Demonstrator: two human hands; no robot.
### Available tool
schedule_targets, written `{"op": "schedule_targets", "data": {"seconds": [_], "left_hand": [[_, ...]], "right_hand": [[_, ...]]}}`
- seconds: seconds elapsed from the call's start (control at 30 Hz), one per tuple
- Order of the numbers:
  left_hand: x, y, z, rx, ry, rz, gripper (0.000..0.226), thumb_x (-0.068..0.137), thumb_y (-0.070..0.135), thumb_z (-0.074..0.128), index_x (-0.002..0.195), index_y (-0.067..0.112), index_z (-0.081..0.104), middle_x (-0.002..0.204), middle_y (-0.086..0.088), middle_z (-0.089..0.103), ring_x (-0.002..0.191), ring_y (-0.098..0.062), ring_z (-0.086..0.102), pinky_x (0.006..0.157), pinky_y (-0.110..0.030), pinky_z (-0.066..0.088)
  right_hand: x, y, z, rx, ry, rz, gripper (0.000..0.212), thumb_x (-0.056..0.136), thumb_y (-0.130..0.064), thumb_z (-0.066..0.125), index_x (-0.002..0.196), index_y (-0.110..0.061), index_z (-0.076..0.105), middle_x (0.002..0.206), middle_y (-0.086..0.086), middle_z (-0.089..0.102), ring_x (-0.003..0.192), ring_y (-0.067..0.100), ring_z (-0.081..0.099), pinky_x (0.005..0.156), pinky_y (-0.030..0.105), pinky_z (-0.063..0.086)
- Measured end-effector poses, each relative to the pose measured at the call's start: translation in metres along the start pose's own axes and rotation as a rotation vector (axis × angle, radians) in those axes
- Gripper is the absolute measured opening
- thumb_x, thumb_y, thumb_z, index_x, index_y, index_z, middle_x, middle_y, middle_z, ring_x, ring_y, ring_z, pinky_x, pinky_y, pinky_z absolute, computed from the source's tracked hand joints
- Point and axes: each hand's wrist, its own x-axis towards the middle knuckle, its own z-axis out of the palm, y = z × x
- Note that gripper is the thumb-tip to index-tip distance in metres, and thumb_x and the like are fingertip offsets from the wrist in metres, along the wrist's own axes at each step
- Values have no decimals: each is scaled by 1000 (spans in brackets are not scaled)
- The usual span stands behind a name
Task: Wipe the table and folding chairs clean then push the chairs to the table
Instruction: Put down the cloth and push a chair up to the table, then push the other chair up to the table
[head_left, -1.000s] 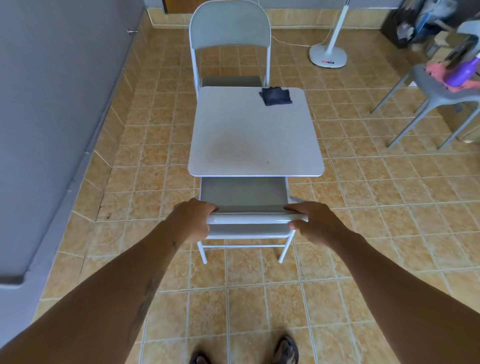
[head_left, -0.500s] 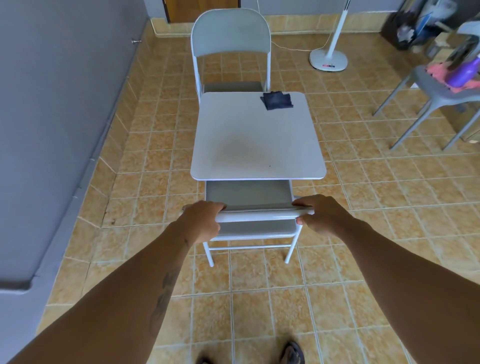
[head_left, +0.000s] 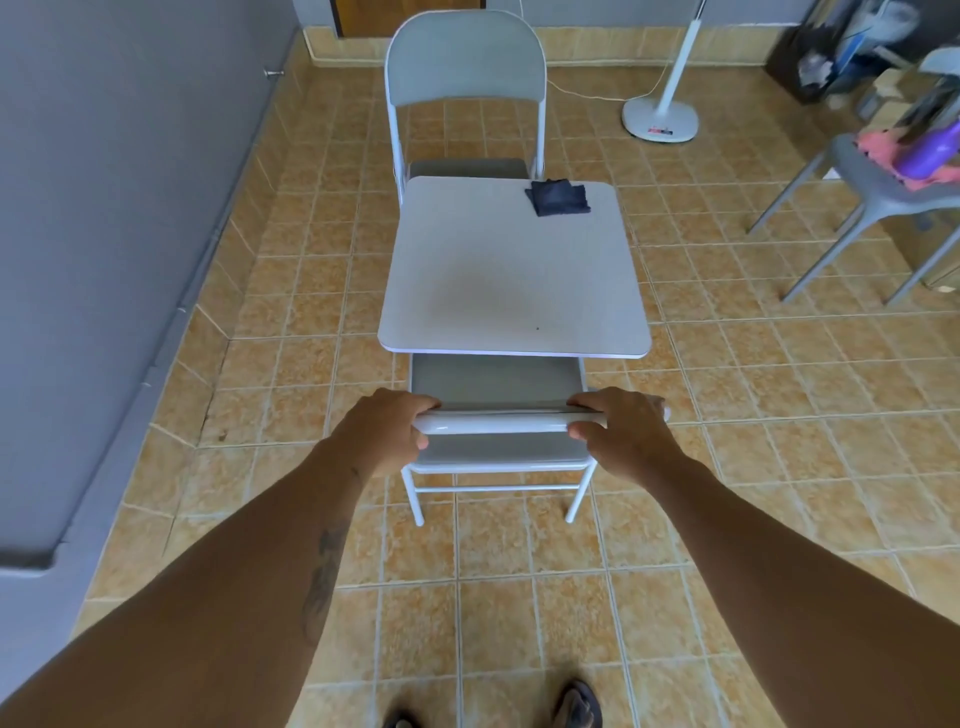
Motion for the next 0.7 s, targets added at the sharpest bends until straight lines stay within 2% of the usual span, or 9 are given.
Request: {"op": "schedule_targets", "data": {"seconds": [0.07, 0.2, 0.33, 0.43, 0.57, 0.63, 0.7], "left_hand": [[2, -4, -1, -22, 25, -20, 51, 85, 17, 67, 133, 33, 59, 124, -5, 67, 102, -29, 65, 84, -37, 54], [0, 2, 4, 13, 88, -34, 50, 88, 10, 60, 135, 26, 57, 124, -4, 65, 109, -29, 61, 88, -40, 53], [-14, -1, 16, 75, 91, -74, 49, 86, 5, 58, 132, 21, 56, 119, -4, 62, 109, -29, 59, 86, -43, 54], [-21, 2, 23, 79, 112, -120, 61, 82, 1, 58, 139, 18, 49, 127, -7, 58, 120, -30, 54, 91, -43, 54], [-31, 12, 28, 74, 26, -163, 70, 83, 8, 59, 149, 16, 36, 144, -7, 45, 137, -30, 38, 104, -44, 47], [-36, 17, 25, 88, 37, -165, 64, 86, 13, 58, 146, 15, 38, 144, -7, 43, 137, -30, 39, 105, -42, 46], [-33, 25, 10, 85, 104, -127, 50, 88, 14, 56, 137, 13, 48, 135, -7, 50, 127, -29, 49, 96, -38, 50]], "right_hand": [[5, -5, 0, 4, -36, -6, 30, 85, -36, 66, 116, -38, 67, 118, -7, 65, 111, 20, 55, 91, 36, 22], [11, -12, -3, 16, -74, 38, 33, 84, -35, 66, 117, -37, 66, 122, -3, 65, 111, 22, 55, 97, 39, 23], [0, -22, 8, -48, -103, 40, 39, 87, -40, 64, 125, -33, 62, 130, 0, 62, 120, 25, 52, 104, 43, 26], [-13, -17, 6, -22, -103, 63, 52, 90, -36, 64, 138, -25, 51, 144, 2, 50, 135, 23, 39, 110, 39, 26], [-27, -16, 7, -28, -114, 76, 58, 92, -31, 61, 145, -22, 41, 152, 0, 39, 142, 19, 27, 112, 33, 25], [-35, -20, 6, -33, -116, 76, 59, 92, -32, 60, 147, -23, 38, 154, -2, 35, 144, 17, 23, 114, 33, 22], [-32, -26, -5, 0, -77, 78, 59, 92, -33, 60, 146, -24, 40, 154, -4, 37, 143, 17, 28, 113, 32, 24]]}}
